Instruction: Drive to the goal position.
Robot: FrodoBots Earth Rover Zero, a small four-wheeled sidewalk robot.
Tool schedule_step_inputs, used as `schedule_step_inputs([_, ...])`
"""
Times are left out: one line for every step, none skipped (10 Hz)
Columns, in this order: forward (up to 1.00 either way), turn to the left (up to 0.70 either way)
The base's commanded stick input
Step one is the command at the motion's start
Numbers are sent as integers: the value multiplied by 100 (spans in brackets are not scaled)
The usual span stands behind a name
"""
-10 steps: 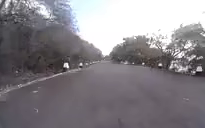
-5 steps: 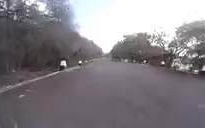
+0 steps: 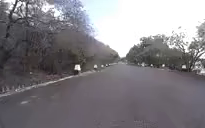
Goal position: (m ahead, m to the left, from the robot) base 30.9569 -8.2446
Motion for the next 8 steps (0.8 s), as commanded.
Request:
schedule_step_inputs([69,0])
schedule_step_inputs([69,0])
schedule_step_inputs([69,0])
schedule_step_inputs([68,0])
schedule_step_inputs([68,0])
schedule_step_inputs([68,0])
schedule_step_inputs([69,0])
schedule_step_inputs([69,0])
